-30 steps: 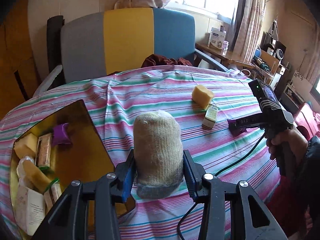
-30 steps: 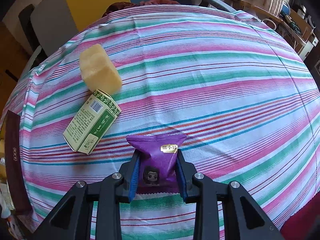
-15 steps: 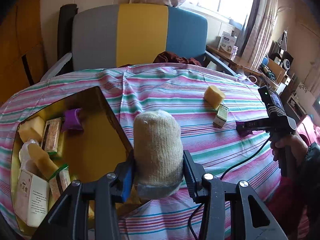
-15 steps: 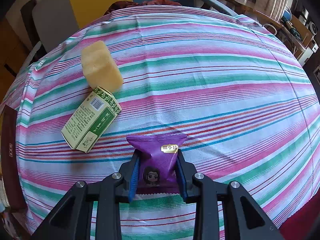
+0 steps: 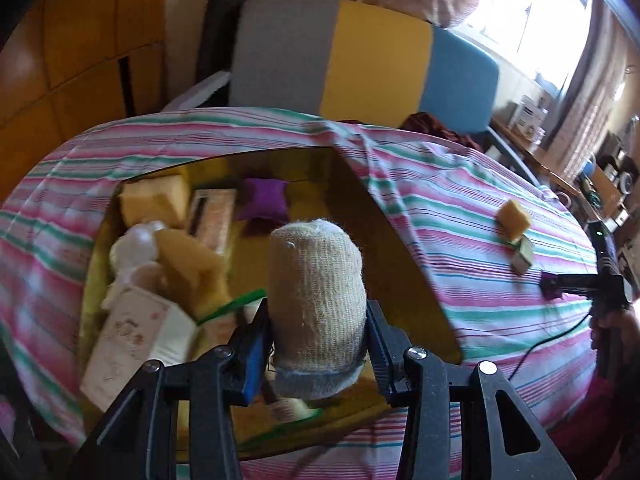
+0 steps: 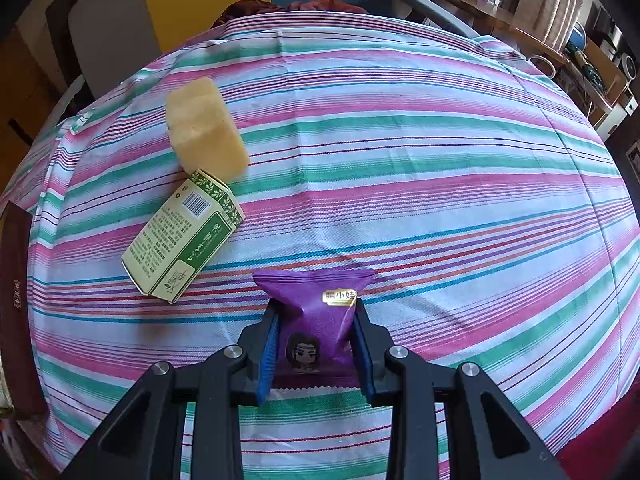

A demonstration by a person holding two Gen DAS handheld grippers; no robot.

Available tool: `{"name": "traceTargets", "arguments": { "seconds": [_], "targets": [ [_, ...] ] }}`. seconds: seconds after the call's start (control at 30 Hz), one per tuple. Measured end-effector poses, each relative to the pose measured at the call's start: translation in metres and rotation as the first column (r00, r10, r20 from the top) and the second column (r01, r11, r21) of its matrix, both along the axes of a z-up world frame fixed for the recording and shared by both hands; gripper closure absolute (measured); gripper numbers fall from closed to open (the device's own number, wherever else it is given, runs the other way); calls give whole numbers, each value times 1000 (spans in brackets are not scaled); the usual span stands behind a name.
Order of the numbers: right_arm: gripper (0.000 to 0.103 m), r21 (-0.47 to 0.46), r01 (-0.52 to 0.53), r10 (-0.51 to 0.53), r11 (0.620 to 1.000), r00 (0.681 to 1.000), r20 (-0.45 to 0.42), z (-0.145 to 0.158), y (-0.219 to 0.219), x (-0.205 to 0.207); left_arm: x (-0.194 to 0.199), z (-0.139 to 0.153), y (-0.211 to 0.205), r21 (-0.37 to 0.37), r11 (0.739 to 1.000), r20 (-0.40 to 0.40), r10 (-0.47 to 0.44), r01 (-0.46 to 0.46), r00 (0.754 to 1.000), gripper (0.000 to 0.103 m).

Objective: Organize objects
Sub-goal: 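Carry the cloth roll into the gold tray and open the left tool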

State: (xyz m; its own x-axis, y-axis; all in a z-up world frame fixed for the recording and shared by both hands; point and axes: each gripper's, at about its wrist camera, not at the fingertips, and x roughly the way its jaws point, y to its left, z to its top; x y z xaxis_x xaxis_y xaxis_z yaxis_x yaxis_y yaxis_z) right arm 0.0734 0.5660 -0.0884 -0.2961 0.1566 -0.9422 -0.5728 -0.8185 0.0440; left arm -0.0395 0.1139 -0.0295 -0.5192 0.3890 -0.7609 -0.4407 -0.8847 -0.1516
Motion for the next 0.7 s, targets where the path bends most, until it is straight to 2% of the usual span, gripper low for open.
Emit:
{"name": "traceTargets", "arguments": {
  "seconds": [0.27, 0.43, 0.53, 0.7],
  "targets": [
    [71, 5, -3, 3, 1000, 1000, 3, 0, 1, -1, -10, -12, -20, -12, 999, 38, 49, -49, 998, 58],
    [71, 5, -4, 4, 1000, 1000, 3, 0, 2, 0, -37, -17, -25, 108, 992, 178, 45, -65, 983, 58],
    [71, 4, -3, 3, 1000, 1000, 3, 1, 2, 0, -56, -19, -24, 141, 986, 230, 57, -91, 971, 58],
    [71, 4, -3, 3, 1000, 1000, 3, 1, 2, 0, -83, -24, -6, 94, 992, 234, 65, -89, 970, 58]
  ]
}}
